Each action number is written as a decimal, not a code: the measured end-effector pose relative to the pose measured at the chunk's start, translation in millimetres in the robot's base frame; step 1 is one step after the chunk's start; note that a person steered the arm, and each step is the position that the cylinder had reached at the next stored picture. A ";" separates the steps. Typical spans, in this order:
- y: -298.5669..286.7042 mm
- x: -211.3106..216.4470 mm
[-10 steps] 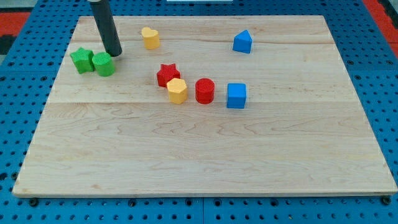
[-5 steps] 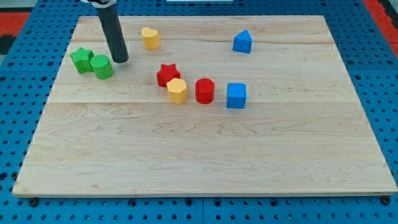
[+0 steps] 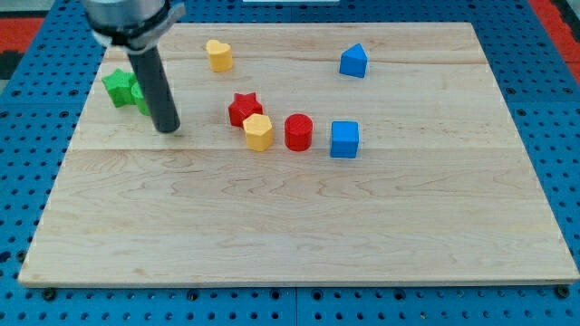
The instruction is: Move the yellow hexagon closer to the blue triangle
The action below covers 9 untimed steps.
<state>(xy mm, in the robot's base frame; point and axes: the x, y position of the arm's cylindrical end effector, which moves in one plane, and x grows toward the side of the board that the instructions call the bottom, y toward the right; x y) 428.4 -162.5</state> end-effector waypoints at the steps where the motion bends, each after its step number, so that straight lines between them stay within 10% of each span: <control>1: 26.2 35.9; 3: 126.3 15.2; 9: 161.5 -87.9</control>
<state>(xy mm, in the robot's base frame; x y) 340.6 -1.0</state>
